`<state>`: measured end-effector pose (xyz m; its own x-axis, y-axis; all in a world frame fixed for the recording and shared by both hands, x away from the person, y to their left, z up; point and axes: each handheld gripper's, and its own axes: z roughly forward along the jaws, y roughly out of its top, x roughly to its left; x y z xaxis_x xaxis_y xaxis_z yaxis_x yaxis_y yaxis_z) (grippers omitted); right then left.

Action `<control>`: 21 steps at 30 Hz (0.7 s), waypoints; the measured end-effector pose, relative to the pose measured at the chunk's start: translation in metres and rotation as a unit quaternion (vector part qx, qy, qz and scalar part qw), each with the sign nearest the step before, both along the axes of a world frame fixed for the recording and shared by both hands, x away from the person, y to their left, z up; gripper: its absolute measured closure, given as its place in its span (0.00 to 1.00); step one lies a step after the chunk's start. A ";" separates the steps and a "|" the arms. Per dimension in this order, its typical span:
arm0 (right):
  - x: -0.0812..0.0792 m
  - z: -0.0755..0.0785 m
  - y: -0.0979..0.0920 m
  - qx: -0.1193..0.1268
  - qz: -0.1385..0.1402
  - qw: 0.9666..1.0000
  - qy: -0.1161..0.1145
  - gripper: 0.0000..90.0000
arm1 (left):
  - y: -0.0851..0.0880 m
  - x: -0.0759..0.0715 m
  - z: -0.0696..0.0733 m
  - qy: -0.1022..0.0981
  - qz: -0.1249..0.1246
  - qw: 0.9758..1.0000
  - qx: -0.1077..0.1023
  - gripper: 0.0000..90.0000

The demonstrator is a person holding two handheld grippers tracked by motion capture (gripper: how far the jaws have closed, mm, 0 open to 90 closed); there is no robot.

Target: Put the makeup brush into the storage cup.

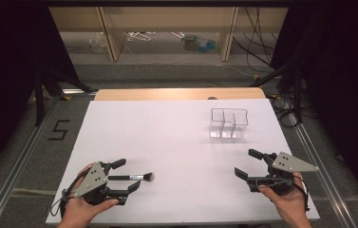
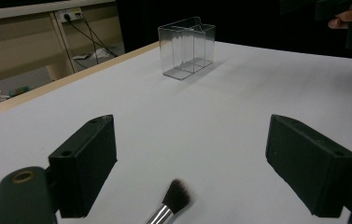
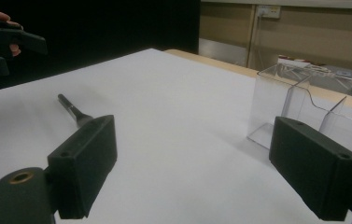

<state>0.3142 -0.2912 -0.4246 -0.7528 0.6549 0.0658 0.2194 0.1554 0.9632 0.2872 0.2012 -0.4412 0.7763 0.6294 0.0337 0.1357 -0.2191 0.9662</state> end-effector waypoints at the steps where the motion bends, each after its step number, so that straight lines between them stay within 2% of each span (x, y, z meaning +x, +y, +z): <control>1: 0.000 0.000 0.000 0.000 0.000 1.000 0.001 0.18 | 0.000 0.000 0.000 0.000 0.000 1.000 0.000 0.18; 6: 0.000 0.000 0.000 -0.002 0.001 1.000 0.005 0.18 | -0.001 0.000 0.000 -0.002 -0.003 1.000 0.001 0.18; 7: -0.001 0.002 -0.001 -0.015 0.002 1.000 0.013 0.18 | -0.001 0.000 0.000 -0.002 -0.003 1.000 0.001 0.18; 8: -0.001 0.000 0.001 -0.002 0.000 1.000 0.005 0.18 | -0.002 0.000 -0.001 0.002 -0.004 1.000 -0.003 0.18; 12: -0.001 0.001 0.000 -0.011 -0.002 1.000 0.004 0.18 | -0.003 0.000 0.001 -0.001 -0.007 1.000 0.009 0.18; 13: -0.001 0.001 0.001 -0.010 -0.003 1.000 0.004 0.18 | -0.003 0.000 0.002 0.002 -0.007 1.000 0.017 0.18; 14: -0.001 0.001 0.001 -0.010 -0.005 1.000 0.003 0.18 | -0.003 0.000 0.002 0.002 -0.007 1.000 0.017 0.18; 16: 0.000 0.000 0.001 -0.013 -0.006 1.000 0.004 0.18 | -0.004 0.002 0.004 0.006 -0.013 0.999 0.044 0.19; 17: 0.000 0.000 0.001 -0.014 -0.007 1.000 0.003 0.18 | -0.006 0.006 0.007 0.021 -0.035 0.995 0.086 0.19; 18: 0.000 0.000 0.001 -0.015 -0.008 1.000 0.003 0.18 | -0.006 0.006 0.007 0.021 -0.035 0.995 0.086 0.20; 19: 0.000 0.000 0.001 -0.015 -0.008 1.000 0.003 0.18 | -0.007 0.010 0.009 0.035 -0.048 0.991 0.119 0.20; 20: 0.000 0.001 0.001 -0.015 -0.008 1.000 0.003 0.18 | -0.009 0.013 0.010 0.051 -0.063 0.986 0.149 0.22; 21: 0.000 0.001 0.000 -0.015 -0.009 1.000 0.002 0.18 | -0.009 0.017 0.012 0.055 -0.078 0.976 0.194 0.23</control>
